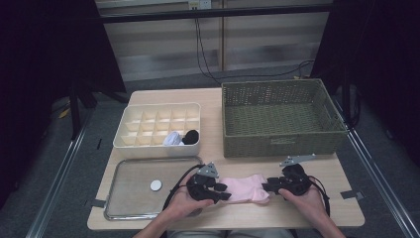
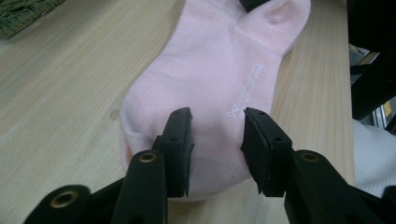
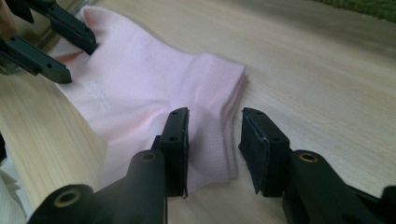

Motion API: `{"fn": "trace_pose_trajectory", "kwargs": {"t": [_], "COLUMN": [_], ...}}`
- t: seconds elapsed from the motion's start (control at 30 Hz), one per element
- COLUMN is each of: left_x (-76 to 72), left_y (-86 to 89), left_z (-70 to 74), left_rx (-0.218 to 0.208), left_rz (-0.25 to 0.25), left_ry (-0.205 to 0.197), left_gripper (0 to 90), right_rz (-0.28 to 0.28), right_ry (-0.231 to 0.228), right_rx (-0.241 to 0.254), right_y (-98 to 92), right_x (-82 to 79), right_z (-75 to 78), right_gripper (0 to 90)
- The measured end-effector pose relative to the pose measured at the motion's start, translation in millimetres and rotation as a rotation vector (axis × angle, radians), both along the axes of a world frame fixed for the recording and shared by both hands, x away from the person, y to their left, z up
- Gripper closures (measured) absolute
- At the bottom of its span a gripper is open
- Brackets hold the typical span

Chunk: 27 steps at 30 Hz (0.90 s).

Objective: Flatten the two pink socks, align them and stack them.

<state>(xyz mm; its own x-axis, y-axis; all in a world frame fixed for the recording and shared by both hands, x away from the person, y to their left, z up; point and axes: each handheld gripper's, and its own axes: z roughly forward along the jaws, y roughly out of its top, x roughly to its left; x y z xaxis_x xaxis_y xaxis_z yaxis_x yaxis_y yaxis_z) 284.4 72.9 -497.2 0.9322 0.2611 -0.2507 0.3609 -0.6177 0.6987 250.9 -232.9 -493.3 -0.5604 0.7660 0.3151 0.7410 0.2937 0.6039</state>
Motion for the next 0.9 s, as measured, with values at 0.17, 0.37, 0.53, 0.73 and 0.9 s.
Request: {"fn": "trace_pose_trajectory", "kwargs": {"t": [0.17,0.37,0.53,0.73,0.9], "left_x": [0.0,-0.4,-0.2,3.3,1.2], "left_y": [-0.3,-0.6,0.7,4.1,2.0], "left_z": [-0.7,-0.8,1.0,1.1,1.3], "left_rx": [-0.009,-0.006,0.007,0.015,0.02], "left_rz": [0.005,0.006,0.0,0.012,0.019], "left_ry": [0.008,0.002,0.004,-0.01,-0.031], "left_gripper": [59.6,59.6,57.4,59.8,60.4], "right_rz": [0.05,0.071,0.048,-0.001,0.006], "right_ry": [-0.025,-0.047,0.02,0.027,0.026], "right_rx": [-0.038,-0.074,0.046,0.217,0.244], "right_y": [6.0,17.8,9.4,-9.8,-9.9], "right_x": [-3.2,-5.9,1.9,5.9,5.9], "right_z": [0.3,0.6,-1.9,6.4,10.2], "right_gripper": [69.2,83.0,83.7,84.0,84.0]}}
